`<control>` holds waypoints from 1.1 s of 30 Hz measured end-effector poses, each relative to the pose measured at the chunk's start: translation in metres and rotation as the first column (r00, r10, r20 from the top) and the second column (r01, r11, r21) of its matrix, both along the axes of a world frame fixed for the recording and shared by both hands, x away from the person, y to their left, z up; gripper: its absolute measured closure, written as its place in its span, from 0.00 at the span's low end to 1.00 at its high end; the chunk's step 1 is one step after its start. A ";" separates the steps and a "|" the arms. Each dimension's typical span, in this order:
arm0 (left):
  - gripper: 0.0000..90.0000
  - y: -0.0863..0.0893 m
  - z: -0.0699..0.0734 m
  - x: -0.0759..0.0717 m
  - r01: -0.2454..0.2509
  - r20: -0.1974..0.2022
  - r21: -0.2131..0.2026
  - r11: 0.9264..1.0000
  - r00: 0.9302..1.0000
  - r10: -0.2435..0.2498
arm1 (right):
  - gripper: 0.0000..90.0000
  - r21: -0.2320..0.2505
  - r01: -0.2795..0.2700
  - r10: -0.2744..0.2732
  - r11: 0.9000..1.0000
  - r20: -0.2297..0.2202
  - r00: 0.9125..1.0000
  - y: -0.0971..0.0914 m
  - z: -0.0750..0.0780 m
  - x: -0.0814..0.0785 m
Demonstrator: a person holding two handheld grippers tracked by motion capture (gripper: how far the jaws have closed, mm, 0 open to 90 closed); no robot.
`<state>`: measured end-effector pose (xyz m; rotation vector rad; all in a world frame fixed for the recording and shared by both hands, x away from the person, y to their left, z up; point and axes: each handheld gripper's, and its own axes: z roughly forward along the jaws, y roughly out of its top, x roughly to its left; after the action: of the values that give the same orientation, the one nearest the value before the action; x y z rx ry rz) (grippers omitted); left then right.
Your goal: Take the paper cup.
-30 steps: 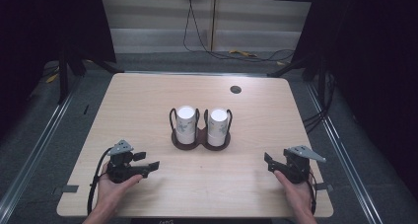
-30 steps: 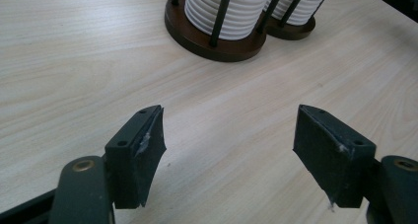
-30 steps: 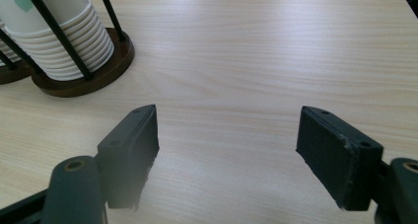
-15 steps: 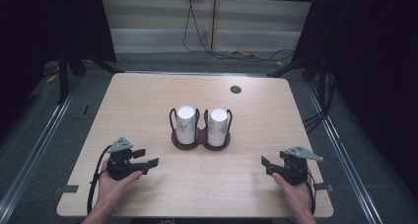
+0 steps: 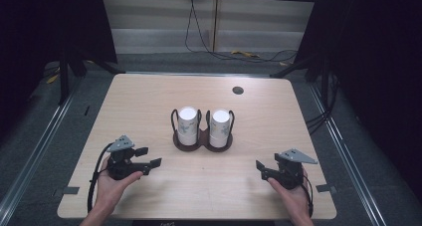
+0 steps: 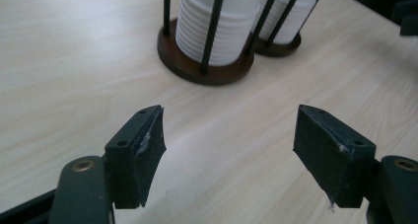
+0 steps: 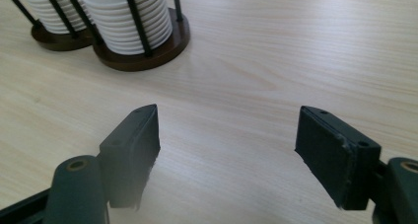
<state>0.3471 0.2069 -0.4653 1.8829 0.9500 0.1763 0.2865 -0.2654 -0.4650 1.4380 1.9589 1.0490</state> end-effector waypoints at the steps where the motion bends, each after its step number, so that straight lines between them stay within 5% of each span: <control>1: 0.31 0.001 0.002 0.001 -0.001 0.000 -0.009 1.000 1.000 0.001 | 0.28 0.000 0.000 0.000 1.000 0.000 1.000 0.000 0.000 0.000; 9: 0.29 -0.004 0.021 0.009 -0.019 0.043 -0.022 1.000 0.999 0.020 | 0.27 -0.003 -0.022 0.022 1.000 0.000 1.000 0.006 0.000 -0.002; 17: 0.25 -0.030 0.041 0.028 0.043 0.062 -0.001 0.999 0.997 -0.043 | 0.27 -0.001 -0.025 0.025 1.000 -0.012 1.000 0.007 -0.001 -0.001; 26: 0.23 -0.044 0.058 0.034 0.049 0.103 0.012 0.999 0.993 -0.050 | 0.27 0.000 -0.022 0.022 1.000 -0.017 1.000 0.005 -0.002 0.000; 33: 0.31 -0.048 0.069 0.040 0.064 0.140 0.010 0.998 0.988 -0.065 | 0.28 -0.003 -0.027 0.027 1.000 -0.025 0.999 0.005 -0.003 0.001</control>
<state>0.3872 0.1587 -0.3961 1.8775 0.7932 0.2694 0.2877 -0.2601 -0.4684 1.4338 2.0013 1.0442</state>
